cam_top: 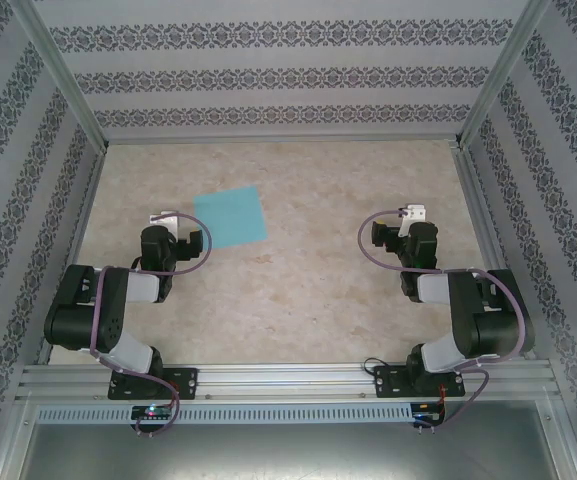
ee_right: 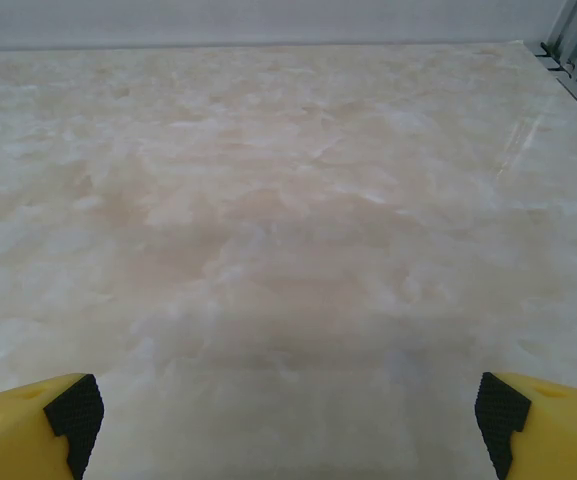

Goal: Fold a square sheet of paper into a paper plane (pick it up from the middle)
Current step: Move a square sheet of paper to the center of the table.

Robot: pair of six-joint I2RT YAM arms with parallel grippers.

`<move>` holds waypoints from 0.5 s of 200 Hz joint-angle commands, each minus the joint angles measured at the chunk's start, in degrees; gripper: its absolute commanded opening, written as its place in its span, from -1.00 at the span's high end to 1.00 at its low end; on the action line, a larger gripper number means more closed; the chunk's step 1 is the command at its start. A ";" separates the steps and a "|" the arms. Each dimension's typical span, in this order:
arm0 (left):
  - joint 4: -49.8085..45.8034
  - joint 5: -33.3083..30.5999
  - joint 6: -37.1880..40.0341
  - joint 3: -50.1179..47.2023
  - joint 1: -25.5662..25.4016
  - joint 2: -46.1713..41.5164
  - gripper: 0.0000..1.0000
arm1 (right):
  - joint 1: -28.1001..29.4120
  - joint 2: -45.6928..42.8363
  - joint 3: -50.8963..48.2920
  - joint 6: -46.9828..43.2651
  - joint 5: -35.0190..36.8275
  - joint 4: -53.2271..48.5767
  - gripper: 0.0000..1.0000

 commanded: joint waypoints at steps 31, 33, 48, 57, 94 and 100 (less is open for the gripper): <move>4.39 -0.04 1.12 1.40 0.80 0.88 -1.00 | -0.27 0.54 1.67 -1.08 0.26 2.70 -0.95; 4.39 -0.02 1.12 1.40 0.83 0.92 -1.00 | -0.27 0.55 1.67 -1.00 0.22 2.66 -0.95; 4.35 -0.09 1.12 1.40 0.88 0.88 -1.00 | -0.27 0.55 1.64 -0.99 0.23 2.65 -0.95; 4.37 -0.02 1.12 1.40 0.84 0.91 -1.00 | -0.27 0.55 1.65 -0.99 0.22 2.65 -0.95; 4.22 0.01 1.04 1.48 0.84 0.92 -1.00 | -0.36 0.54 1.67 -0.94 0.06 2.65 -0.95; 4.22 0.01 1.07 1.49 0.84 0.89 -1.00 | -0.37 0.56 1.68 -0.93 0.00 2.65 -0.95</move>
